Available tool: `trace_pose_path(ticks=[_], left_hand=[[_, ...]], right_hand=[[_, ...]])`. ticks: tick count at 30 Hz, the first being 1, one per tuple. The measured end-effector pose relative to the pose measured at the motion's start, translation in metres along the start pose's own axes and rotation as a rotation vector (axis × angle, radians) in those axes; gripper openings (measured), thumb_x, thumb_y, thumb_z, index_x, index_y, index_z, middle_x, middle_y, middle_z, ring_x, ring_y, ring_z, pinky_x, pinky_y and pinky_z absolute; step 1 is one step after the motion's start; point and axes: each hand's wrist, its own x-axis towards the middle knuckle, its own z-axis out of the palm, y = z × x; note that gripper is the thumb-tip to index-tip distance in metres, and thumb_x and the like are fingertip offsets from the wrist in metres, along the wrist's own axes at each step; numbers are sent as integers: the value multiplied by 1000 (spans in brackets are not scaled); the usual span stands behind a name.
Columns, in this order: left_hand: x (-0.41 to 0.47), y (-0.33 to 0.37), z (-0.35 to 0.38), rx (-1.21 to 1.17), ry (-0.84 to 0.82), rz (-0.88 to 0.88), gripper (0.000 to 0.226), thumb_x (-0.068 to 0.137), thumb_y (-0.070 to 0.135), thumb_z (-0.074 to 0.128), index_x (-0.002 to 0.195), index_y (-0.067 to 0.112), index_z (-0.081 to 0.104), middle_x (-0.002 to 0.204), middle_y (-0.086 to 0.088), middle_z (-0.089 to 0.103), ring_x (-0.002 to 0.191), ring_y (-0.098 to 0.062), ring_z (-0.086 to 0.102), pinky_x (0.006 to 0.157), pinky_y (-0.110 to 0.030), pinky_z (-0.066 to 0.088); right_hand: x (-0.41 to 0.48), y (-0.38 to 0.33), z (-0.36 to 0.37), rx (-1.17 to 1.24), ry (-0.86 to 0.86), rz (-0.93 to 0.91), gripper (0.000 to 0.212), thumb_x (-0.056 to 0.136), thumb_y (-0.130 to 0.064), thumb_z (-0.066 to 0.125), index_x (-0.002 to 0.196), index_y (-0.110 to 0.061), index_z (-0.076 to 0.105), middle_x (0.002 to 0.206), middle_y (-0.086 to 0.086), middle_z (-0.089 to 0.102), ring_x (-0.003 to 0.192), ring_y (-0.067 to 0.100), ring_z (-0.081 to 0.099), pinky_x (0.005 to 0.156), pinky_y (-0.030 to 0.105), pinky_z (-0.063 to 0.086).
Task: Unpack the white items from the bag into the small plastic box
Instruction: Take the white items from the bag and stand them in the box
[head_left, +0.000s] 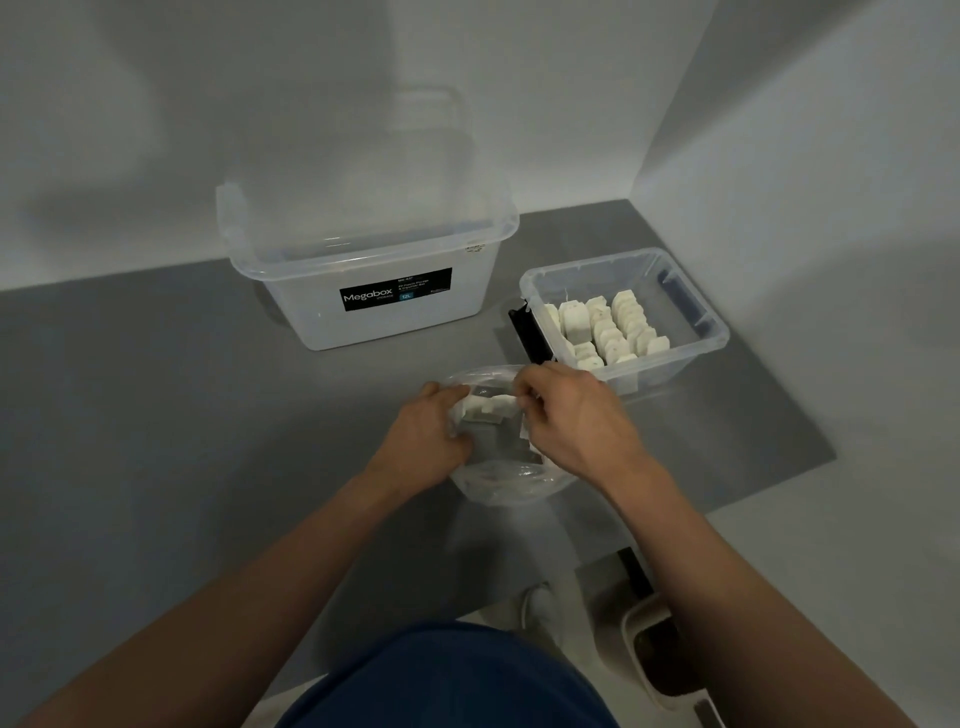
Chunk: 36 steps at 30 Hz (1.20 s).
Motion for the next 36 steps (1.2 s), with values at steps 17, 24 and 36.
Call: trace_pose_path(ticks=[17,24,36], left_hand=[[14,-9,18,-10,48,-137,54,81,12,72,133,17,59,117,-6,60,102,-28,64,83,-21,41],[15,0,28,3,105,-158,52,80,9,73,130,17,62,115,-4,62,101,-27,65,84,-22,41],[6,14,30,72,109,-228,62,76,4,74,134,21,59,120,-4,60,98,-29,66,81,-26,45]], right_hand=[[17,57,-94,113,253,-8,5,99,-18,56,97,-20,61,89,-10,63,81,12,56,70,36,49],[79,127,-107,11,201,-7,6,96,-18,59,96,-21,65,96,-7,62,83,17,61,73,37,52],[136,158,-35,-181,-399,5,16,90,-14,54,86,-26,63,88,-7,67,83,16,62,78,38,57]])
